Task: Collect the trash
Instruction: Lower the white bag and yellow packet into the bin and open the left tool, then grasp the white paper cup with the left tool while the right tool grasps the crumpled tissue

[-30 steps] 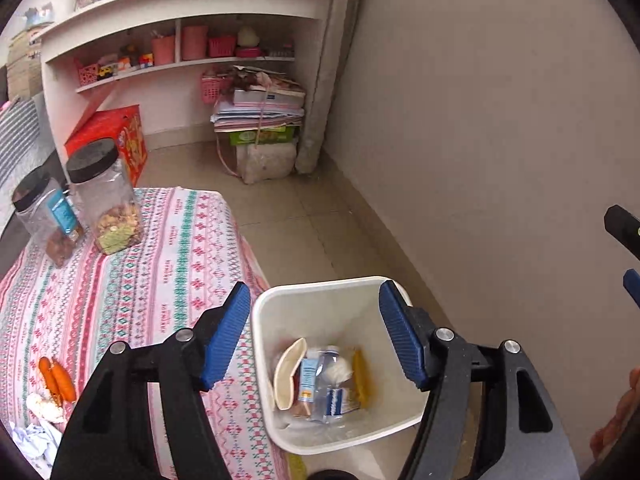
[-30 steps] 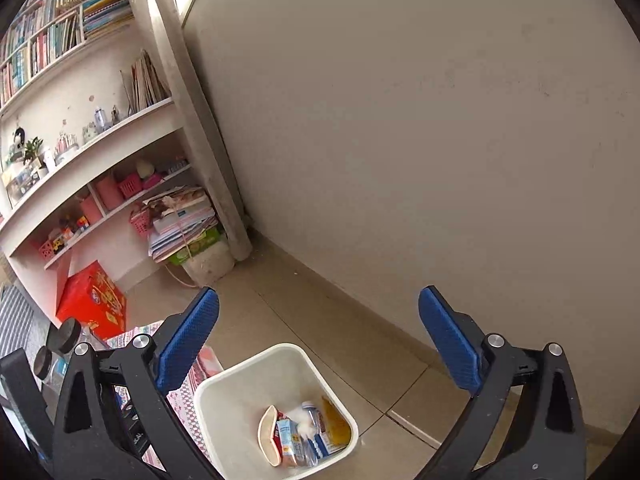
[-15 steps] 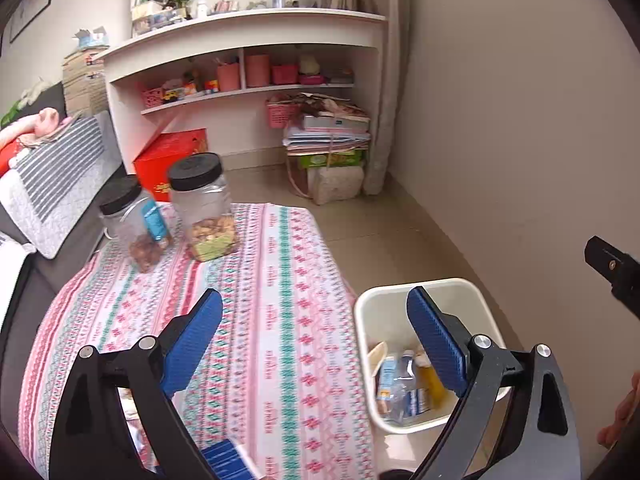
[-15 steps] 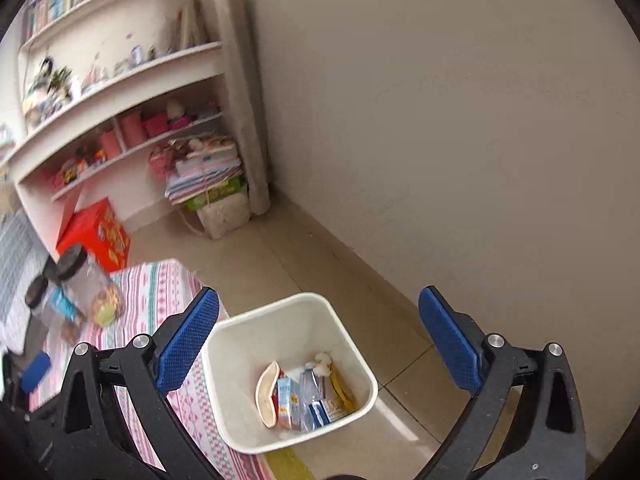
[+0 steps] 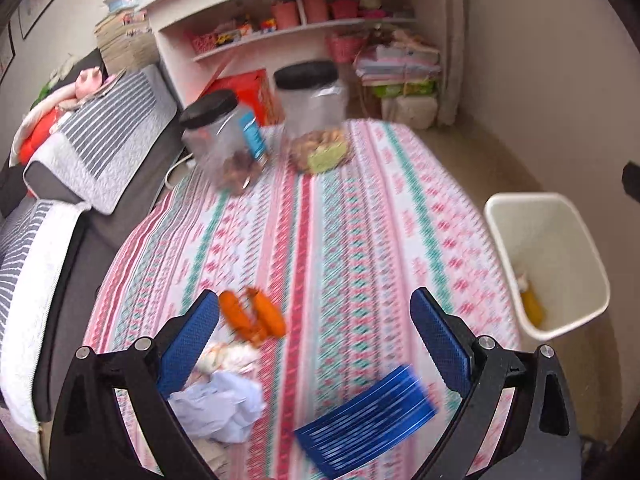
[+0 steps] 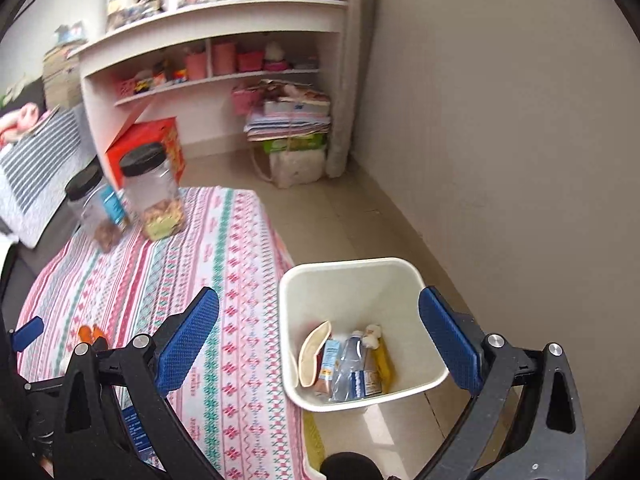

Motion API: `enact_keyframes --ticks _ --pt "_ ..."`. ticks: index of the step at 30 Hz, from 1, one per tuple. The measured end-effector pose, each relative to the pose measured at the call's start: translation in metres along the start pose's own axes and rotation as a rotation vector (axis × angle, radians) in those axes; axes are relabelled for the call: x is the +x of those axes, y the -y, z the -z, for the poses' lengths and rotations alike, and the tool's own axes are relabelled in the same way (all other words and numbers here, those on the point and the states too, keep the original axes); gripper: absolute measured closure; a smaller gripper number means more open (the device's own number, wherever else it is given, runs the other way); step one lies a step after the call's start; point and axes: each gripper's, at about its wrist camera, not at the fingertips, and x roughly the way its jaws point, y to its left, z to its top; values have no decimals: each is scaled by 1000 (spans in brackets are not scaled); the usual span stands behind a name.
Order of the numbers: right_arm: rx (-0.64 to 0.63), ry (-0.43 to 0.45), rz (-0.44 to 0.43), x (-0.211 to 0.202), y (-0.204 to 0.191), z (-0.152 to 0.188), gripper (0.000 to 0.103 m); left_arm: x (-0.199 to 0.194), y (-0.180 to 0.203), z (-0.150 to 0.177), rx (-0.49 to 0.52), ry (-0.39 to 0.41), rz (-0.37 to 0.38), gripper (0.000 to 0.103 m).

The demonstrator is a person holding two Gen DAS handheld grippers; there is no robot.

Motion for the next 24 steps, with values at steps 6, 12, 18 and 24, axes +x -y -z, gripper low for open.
enact_keyframes --ticks 6,12,18,24 --pt "-86 -64 -70 9 -44 5 7 8 -33 24 149 -171 18 10" --pt "-164 -100 -130 14 -82 12 7 21 -119 52 -88 -323 20 10" --pt "-251 -93 -163 11 -119 15 7 28 -193 96 -452 -446 29 10" --pt "-295 -114 -186 15 -145 21 7 5 -220 114 -729 -369 189 10"
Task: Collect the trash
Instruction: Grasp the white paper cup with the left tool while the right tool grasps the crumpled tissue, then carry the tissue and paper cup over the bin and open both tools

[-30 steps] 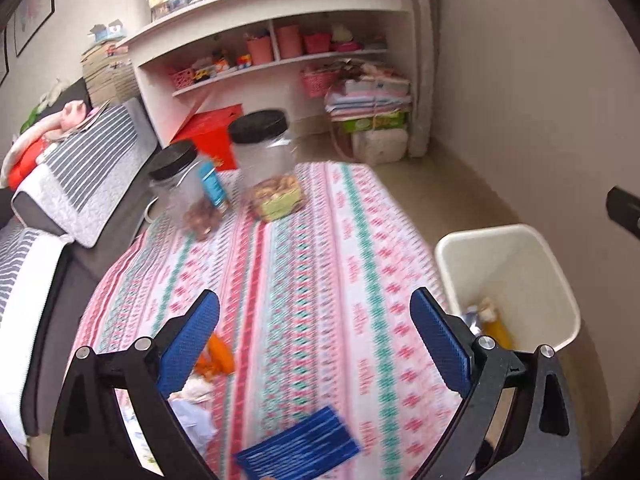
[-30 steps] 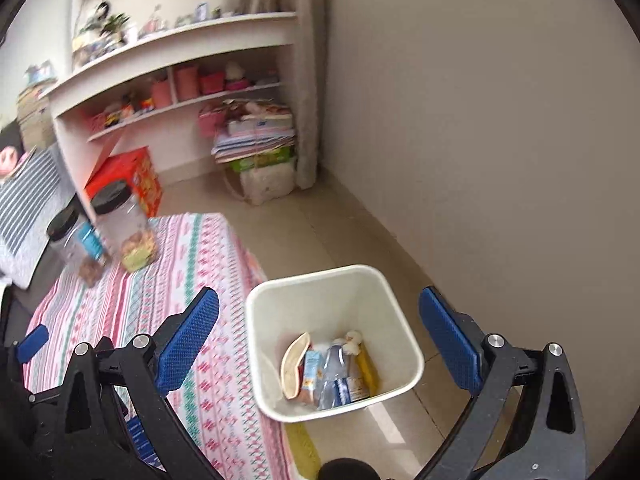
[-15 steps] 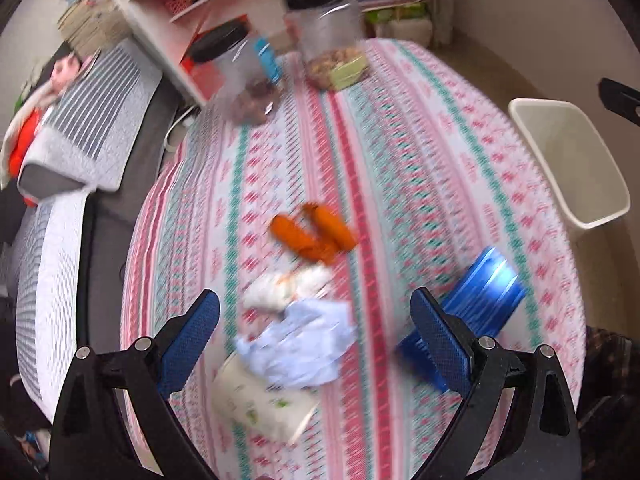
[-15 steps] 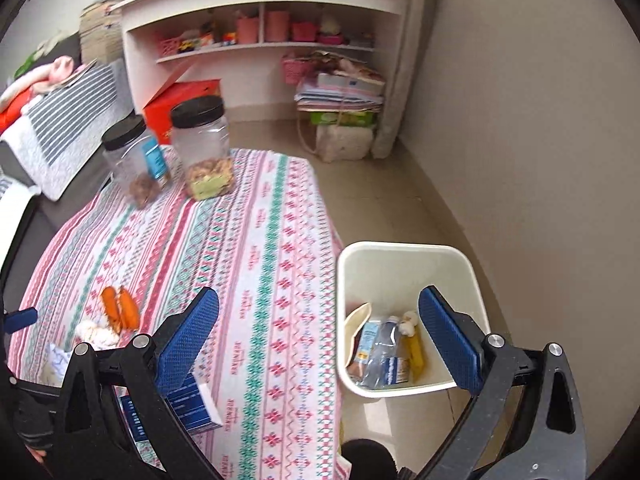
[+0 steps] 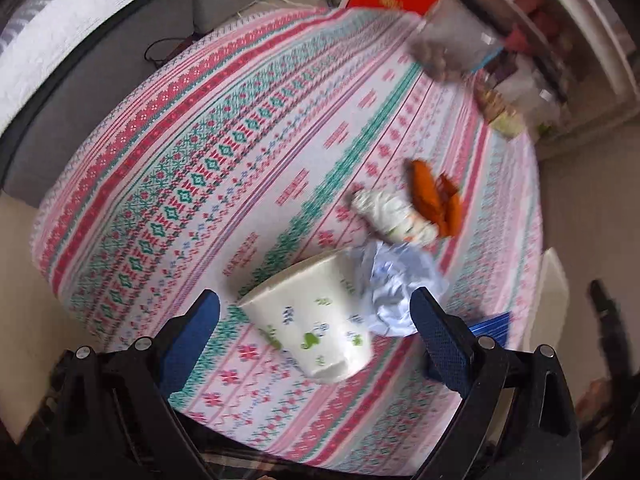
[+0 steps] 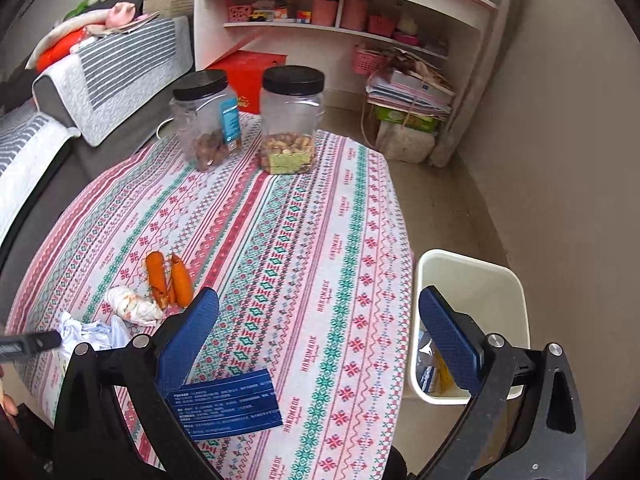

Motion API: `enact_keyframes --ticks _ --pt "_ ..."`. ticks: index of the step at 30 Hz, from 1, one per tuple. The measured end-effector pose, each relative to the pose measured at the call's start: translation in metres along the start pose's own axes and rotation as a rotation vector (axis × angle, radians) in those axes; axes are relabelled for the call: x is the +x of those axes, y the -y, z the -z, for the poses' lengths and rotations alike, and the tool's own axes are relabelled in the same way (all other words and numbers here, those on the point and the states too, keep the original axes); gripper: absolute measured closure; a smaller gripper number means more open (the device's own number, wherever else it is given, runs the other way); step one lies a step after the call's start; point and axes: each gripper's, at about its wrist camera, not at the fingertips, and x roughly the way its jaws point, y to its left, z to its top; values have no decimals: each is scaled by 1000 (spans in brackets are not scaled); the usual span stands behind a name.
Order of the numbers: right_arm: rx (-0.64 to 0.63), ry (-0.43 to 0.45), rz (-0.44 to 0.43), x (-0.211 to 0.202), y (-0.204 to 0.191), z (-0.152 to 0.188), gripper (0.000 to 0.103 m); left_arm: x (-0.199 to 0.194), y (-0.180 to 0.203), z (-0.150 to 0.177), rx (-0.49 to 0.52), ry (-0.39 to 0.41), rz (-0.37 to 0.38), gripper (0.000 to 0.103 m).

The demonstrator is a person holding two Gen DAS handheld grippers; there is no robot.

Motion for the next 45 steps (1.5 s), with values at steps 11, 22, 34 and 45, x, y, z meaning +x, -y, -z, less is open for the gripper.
enact_keyframes --ticks 11,22,34,45 --pt "-31 -47 -135 13 -20 -4 7 46 -12 20 -69 -247 52 10" --pt "-298 -140 -369 24 -87 19 7 47 -34 3 -109 -198 133 41" --pt "-710 -125 -456 20 -189 61 14 -14 -76 -34 -93 -7 114 41" --pt "-445 -229 -534 46 -186 24 84 -23 -72 -44 45 110 -3 41"
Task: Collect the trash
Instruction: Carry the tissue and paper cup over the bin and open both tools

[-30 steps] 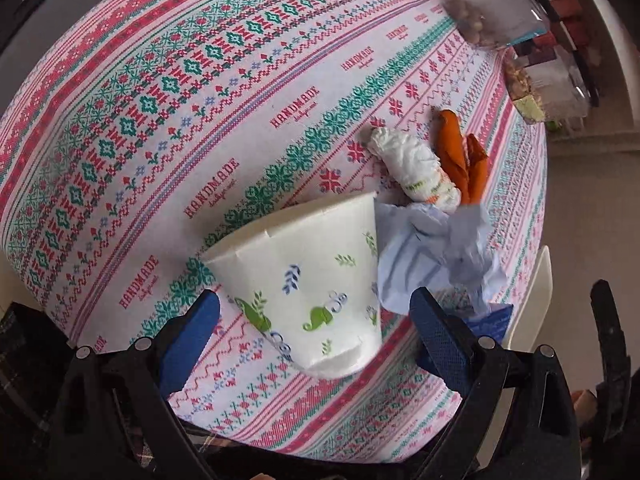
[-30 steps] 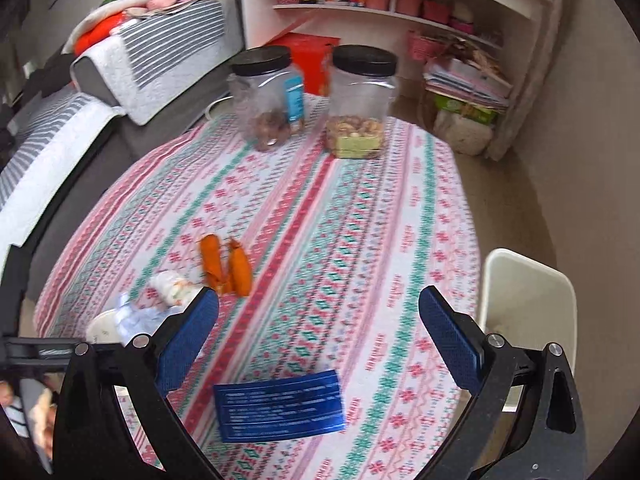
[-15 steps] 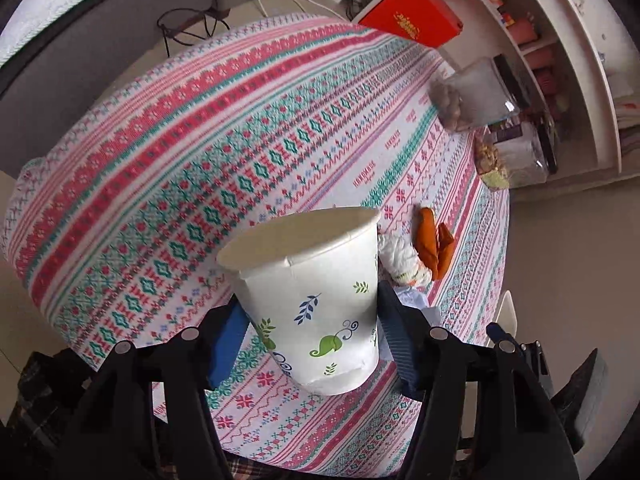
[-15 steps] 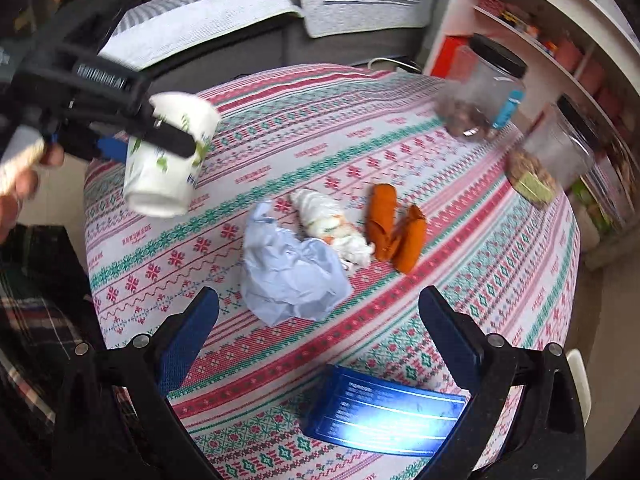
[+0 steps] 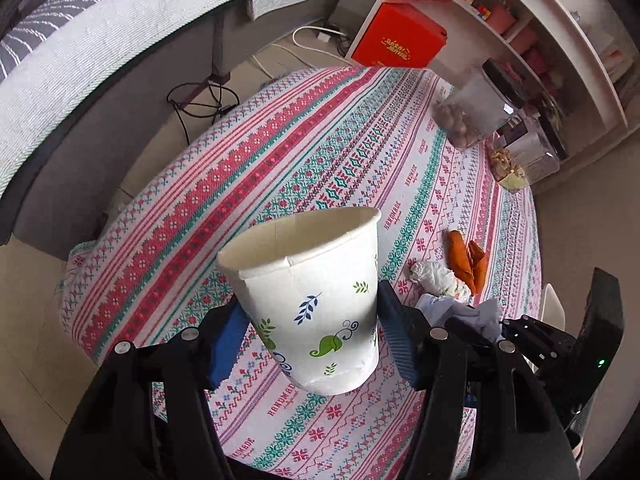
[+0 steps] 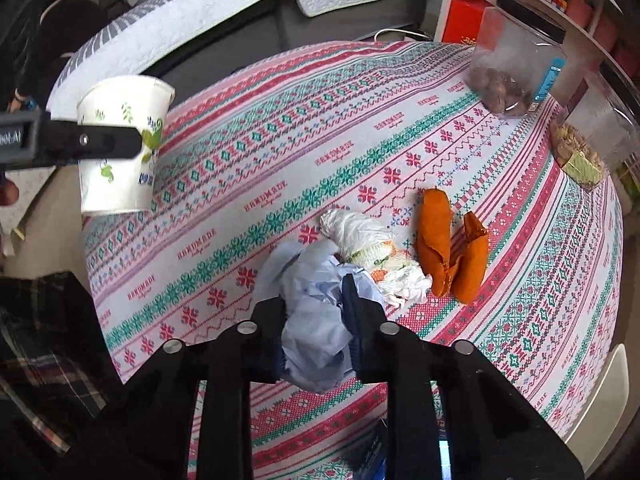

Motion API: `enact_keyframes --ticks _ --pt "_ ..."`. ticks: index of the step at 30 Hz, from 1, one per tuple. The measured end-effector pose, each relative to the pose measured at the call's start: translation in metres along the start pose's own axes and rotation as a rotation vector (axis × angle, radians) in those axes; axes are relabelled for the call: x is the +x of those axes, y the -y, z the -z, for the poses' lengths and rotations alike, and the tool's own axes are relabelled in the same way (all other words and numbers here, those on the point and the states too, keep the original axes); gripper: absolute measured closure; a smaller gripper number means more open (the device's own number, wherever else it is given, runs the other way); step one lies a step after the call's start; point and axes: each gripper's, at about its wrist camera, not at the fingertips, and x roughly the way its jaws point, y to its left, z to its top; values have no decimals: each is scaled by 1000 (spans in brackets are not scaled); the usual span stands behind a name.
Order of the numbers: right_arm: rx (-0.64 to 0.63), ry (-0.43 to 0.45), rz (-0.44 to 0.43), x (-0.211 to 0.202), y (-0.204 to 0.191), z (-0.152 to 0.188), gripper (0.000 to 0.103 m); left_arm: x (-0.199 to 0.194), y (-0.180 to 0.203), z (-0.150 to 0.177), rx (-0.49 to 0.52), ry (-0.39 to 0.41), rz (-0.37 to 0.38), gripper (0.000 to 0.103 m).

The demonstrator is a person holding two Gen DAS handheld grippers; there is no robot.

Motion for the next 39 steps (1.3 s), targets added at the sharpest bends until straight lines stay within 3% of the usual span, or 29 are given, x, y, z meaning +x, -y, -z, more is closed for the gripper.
enact_keyframes --ticks 5,17,29,39 --pt "66 141 3 -34 5 -12 84 -10 6 -8 14 73 -3 41" --pt "111 402 99 -89 24 -15 84 -52 61 -8 147 373 -57 41" --pt "232 489 196 -126 65 6 84 -69 132 11 293 552 -77 41" --pt "310 519 275 -152 94 32 84 -60 177 18 326 559 -16 41"
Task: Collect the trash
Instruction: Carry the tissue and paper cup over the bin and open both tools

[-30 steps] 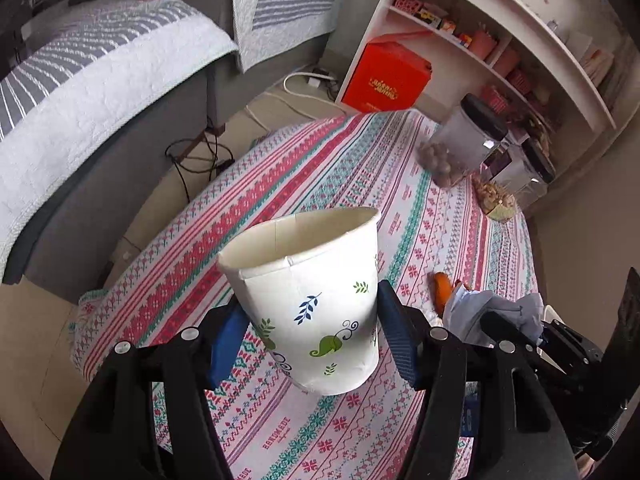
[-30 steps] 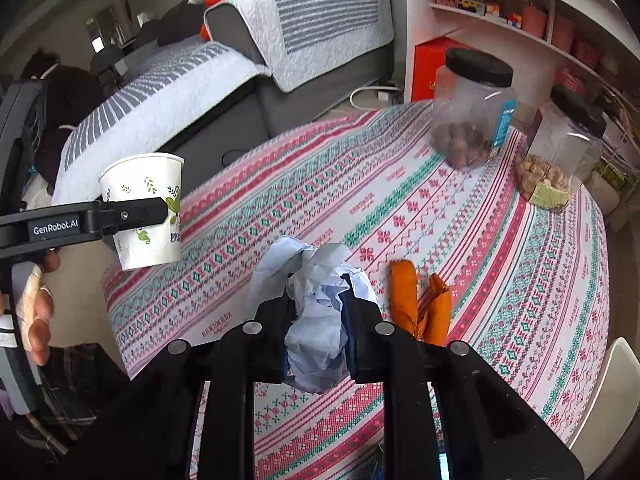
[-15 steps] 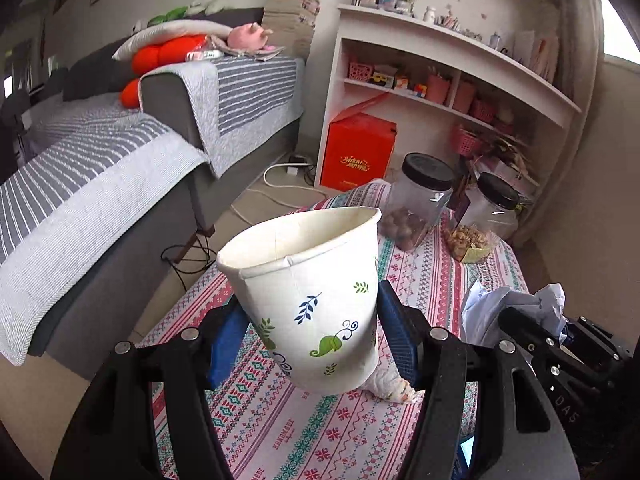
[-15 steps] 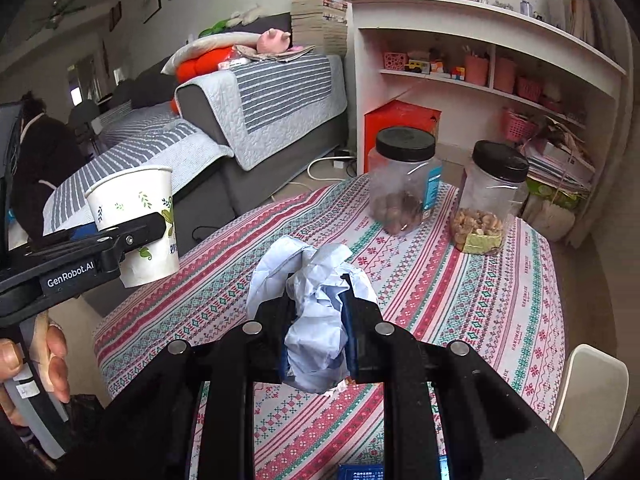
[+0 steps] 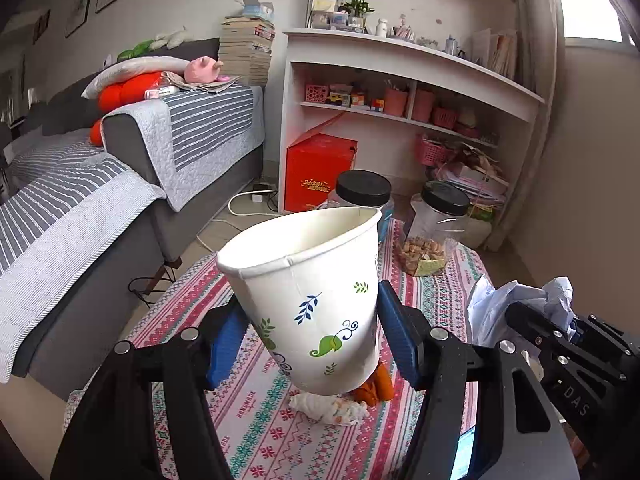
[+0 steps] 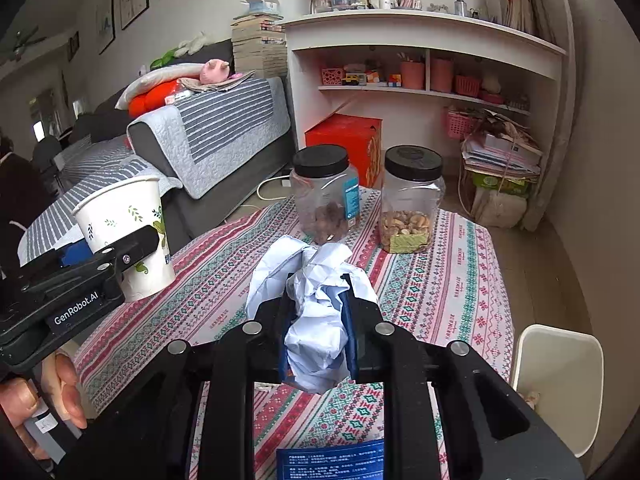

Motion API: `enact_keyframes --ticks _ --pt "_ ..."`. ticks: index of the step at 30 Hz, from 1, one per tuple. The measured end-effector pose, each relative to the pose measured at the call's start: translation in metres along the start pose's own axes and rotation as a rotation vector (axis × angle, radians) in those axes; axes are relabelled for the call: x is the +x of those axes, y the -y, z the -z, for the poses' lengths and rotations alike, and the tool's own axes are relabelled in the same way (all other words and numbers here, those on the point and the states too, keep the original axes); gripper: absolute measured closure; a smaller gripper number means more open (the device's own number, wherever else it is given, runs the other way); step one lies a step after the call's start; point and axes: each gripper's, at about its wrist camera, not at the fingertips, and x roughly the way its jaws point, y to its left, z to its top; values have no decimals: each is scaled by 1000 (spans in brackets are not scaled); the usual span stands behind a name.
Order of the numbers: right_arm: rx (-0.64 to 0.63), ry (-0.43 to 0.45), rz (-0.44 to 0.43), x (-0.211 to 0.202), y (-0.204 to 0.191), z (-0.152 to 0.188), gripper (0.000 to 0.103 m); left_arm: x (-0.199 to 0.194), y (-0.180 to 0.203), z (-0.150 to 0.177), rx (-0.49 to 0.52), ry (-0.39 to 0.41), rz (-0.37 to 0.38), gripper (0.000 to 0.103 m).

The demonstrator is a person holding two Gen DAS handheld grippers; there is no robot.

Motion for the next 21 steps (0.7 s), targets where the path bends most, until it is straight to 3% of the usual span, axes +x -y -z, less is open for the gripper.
enact_keyframes --ticks 11,21 --pt "133 30 194 -32 86 3 84 13 57 7 41 -16 86 41" --pt "344 35 392 -71 185 20 79 20 104 19 93 -38 166 41"
